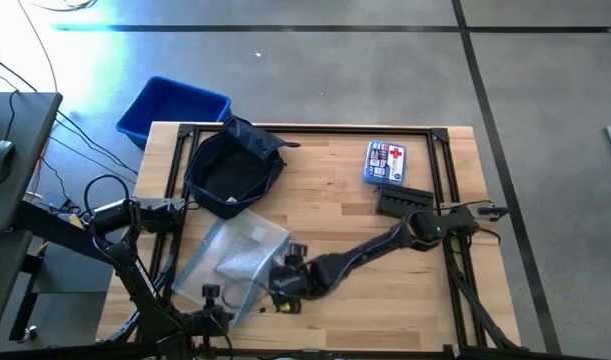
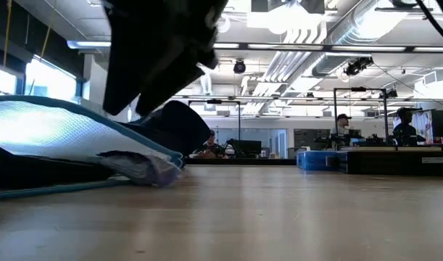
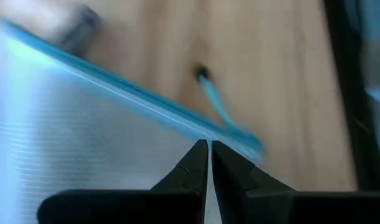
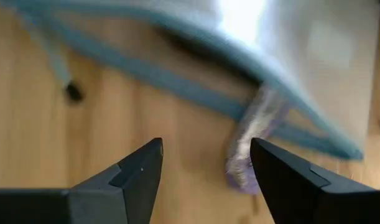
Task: Unpack backpack
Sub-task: Put the purple chocolate bar into the transparent zip bag
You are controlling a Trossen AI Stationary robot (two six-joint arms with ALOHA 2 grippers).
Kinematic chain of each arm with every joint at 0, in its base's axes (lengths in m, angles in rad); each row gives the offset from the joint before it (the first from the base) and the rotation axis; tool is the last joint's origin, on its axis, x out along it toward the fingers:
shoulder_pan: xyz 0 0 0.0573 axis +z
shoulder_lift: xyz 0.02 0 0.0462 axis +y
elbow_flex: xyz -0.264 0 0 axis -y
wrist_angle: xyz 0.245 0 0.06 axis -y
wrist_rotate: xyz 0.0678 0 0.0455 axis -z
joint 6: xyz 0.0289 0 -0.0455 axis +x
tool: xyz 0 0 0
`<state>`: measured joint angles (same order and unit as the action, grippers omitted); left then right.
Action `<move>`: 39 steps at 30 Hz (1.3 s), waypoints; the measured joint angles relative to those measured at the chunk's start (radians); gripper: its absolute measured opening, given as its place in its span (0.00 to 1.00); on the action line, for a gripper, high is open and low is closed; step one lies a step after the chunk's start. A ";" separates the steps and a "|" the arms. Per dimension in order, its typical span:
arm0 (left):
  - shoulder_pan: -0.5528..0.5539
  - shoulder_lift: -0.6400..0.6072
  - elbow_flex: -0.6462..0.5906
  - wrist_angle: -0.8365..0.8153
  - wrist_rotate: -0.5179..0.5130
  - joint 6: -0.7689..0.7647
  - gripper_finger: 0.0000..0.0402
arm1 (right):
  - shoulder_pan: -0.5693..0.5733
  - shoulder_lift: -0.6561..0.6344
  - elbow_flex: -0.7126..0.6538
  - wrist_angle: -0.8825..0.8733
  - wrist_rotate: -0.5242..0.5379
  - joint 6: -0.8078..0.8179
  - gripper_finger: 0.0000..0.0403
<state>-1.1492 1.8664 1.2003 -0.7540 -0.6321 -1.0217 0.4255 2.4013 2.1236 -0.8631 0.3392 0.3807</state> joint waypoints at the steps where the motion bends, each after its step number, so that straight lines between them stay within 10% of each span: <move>1: 0.000 0.000 0.000 0.019 0.036 0.020 0.02 | 0.010 0.000 -0.008 -0.019 0.000 0.008 0.55; 8: -0.005 0.000 0.000 0.055 0.155 0.040 0.08 | -0.025 0.000 -0.115 -0.126 0.045 0.161 0.45; 21: -0.005 0.000 0.000 0.150 -0.013 0.037 0.09 | -0.054 0.005 -0.192 0.175 0.091 0.177 0.38; 30: -0.005 0.000 0.000 0.155 -0.070 0.031 0.09 | -0.074 0.028 -0.191 0.158 0.061 0.226 0.10; 39: 0.000 0.000 0.000 0.154 -0.134 0.076 0.09 | -0.020 0.025 -0.139 0.401 -0.189 0.003 0.01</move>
<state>-1.1495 1.8664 1.2003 -0.6003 -0.7657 -0.9459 0.4058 2.4264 1.9842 -0.4620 0.1502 0.3841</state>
